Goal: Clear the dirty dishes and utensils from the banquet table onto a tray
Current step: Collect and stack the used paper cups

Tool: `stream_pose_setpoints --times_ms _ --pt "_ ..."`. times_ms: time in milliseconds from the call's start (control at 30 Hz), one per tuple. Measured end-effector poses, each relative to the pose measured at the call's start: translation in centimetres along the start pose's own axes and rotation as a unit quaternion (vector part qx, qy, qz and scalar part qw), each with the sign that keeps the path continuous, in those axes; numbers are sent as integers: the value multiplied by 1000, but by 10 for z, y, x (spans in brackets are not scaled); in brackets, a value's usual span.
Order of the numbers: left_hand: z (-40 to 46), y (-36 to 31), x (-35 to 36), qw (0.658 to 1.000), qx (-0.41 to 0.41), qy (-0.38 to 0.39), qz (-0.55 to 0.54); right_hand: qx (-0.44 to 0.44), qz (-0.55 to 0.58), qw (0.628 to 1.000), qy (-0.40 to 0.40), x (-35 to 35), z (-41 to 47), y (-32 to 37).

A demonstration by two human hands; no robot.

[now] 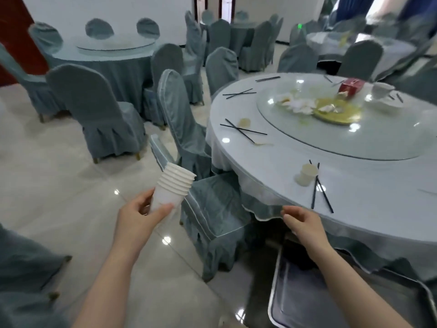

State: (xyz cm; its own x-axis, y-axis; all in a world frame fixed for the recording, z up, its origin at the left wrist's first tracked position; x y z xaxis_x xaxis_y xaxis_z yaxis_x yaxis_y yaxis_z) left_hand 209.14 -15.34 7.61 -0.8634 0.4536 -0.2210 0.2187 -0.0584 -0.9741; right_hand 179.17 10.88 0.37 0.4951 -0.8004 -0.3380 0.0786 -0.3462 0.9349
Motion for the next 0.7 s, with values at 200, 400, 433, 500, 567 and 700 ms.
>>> stream_pose_setpoints --times_ms 200,400,433,500,567,700 --pt "101 -9 57 999 6 35 11 21 -75 995 -70 -16 96 -26" --pt "189 -10 108 998 -19 48 32 50 -148 969 -189 -28 187 -50" --pt "199 -11 114 998 -19 49 41 67 -130 966 -215 -31 198 -53" --pt "217 -9 123 997 -26 52 46 114 -108 958 -241 -34 217 -59" --pt "231 -8 128 997 -35 54 47 148 -131 954 -225 -32 230 -67" --pt "257 -7 132 996 -39 64 54 125 -103 968 -192 -13 242 -64"
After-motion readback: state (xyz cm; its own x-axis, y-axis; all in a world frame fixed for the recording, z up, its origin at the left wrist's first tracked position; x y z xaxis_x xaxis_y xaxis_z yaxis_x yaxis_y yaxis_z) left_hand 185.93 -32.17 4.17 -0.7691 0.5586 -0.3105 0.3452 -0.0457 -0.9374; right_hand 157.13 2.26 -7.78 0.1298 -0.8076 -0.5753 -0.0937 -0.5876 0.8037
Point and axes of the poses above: each hand's wrist, its own z-axis towards the middle knuckle, its own x-axis out of the palm, y = z × x, the point moved 5 cm from there along z, towards the middle knuckle, and after that the axes turned 3 degrees about -x, right-handed, at the moved point
